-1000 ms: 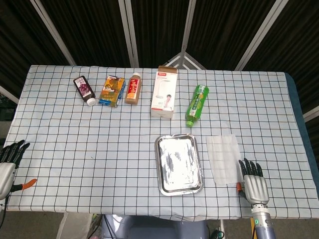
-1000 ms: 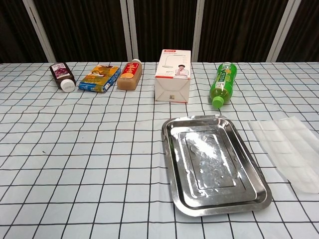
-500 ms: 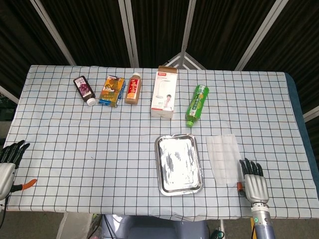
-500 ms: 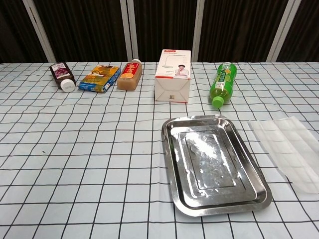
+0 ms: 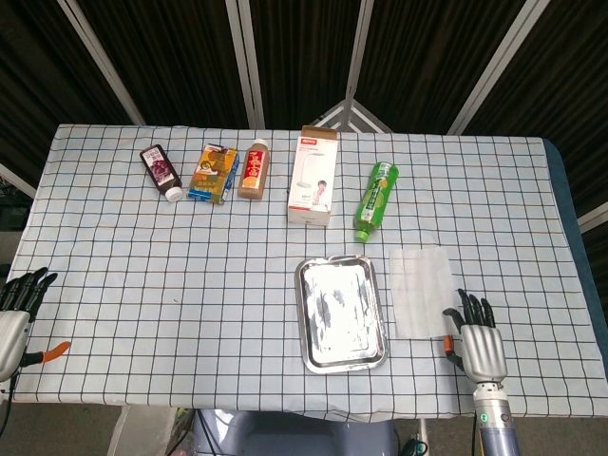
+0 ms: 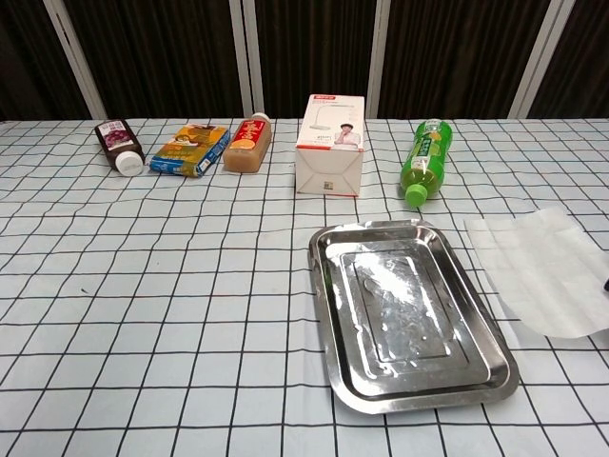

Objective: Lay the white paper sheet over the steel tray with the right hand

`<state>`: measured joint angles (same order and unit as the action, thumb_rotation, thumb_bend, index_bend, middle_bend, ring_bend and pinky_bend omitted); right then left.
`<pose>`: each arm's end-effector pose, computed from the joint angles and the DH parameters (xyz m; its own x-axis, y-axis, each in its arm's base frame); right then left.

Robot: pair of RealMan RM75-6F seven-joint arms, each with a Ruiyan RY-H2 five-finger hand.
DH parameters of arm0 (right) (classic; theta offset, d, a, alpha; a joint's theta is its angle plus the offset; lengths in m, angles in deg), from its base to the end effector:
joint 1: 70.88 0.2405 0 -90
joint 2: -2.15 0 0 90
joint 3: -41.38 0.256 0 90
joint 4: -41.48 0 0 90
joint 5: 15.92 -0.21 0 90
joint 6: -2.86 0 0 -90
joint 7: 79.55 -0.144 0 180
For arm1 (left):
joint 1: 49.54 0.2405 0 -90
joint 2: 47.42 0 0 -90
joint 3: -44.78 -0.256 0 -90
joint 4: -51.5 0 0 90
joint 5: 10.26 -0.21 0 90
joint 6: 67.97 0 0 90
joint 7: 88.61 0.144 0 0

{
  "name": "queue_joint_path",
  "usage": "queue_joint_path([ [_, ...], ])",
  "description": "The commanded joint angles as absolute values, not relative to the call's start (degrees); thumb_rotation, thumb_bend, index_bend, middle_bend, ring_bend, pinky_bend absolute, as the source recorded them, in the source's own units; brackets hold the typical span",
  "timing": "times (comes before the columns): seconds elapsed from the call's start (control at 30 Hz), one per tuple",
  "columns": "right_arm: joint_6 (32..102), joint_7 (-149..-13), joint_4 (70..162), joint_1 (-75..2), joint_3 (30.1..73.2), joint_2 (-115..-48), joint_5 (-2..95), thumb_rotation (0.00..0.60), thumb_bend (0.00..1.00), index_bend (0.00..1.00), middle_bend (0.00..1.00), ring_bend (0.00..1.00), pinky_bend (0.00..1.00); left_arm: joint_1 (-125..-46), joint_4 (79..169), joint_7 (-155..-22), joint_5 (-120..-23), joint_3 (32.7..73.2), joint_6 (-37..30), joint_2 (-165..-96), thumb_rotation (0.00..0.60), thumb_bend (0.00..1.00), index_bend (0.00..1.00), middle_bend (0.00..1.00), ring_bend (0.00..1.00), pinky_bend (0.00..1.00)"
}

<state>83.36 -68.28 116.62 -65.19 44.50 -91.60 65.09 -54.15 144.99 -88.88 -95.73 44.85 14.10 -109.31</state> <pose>-0.3061 -0.1833 0.0066 0.3627 -0.1062 0.9258 -0.9277 0.0532 0.3695 -0.3192 0.1687 0.1570 0.4081 0.1035 0.9070 0.9116 0.0063 -0.4109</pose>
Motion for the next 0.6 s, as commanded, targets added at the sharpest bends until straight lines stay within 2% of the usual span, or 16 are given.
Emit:
queue_joint_path([
  [0.03,84.29,-69.56,115.97,-65.29,44.52,-92.05,65.9,0.6,0.56,0.54,0.14,0.04,0.0,-54.13,144.99,-88.88,-95.78,44.84,14.17,-109.3,0.6,0.0,0.0,0.0,0.0,0.0],
  [0.17,84.86,-70.77,115.19,-65.35,44.46,-92.41,66.55,0.6,0.56,0.6,0.17,0.06,0.0,-54.13,145.1,-89.04,-95.68,44.8,14.01,-109.28,0.6,0.0,0.0,0.0,0.0,0.0],
  [0.4,86.1,-72.59,115.31,-65.37,44.37,-92.55,67.97,0.6,0.57,0.6,0.17,0.06,0.0,-54.2,145.21,-89.07,-95.62,44.81,13.85,-109.2,0.6,0.0,0.0,0.0,0.0,0.0],
  [0.6,91.52,-75.35,118.43,-65.15,45.05,-92.12,72.73,0.6,0.56,0.6,0.17,0.06,0.0,-54.24,145.14,-89.26,-95.72,44.81,13.83,-109.2,0.6,0.0,0.0,0.0,0.0,0.0],
])
